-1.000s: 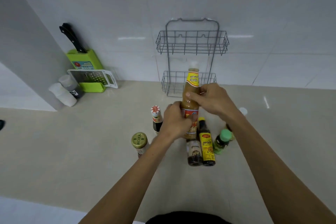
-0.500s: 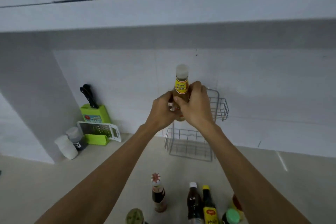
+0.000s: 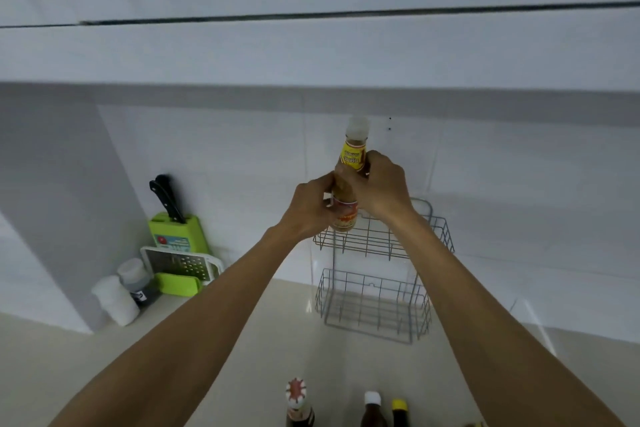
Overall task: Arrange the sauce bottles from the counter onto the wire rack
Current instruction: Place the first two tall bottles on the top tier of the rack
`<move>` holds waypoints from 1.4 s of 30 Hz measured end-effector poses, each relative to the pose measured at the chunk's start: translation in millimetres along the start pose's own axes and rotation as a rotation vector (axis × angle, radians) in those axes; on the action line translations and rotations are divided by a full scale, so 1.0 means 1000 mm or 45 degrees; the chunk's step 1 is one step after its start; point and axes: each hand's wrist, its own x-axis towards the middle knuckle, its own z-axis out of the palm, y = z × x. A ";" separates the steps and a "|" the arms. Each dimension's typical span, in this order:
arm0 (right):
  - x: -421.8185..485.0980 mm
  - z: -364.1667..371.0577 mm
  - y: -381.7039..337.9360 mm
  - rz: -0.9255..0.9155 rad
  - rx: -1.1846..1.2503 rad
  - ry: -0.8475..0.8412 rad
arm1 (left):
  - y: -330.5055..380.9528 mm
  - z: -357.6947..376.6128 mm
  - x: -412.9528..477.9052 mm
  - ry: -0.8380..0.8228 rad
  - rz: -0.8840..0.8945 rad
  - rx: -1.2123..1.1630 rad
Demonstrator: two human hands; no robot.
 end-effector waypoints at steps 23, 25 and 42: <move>0.020 0.045 0.029 0.069 -0.068 -0.054 | -0.041 0.022 0.013 -0.059 -0.317 0.083; 0.004 0.034 0.035 0.086 -0.106 -0.042 | -0.028 0.022 0.000 -0.056 -0.420 0.056; -0.235 0.022 0.145 0.621 -0.284 -0.632 | 0.007 0.140 -0.256 -0.415 -0.451 0.057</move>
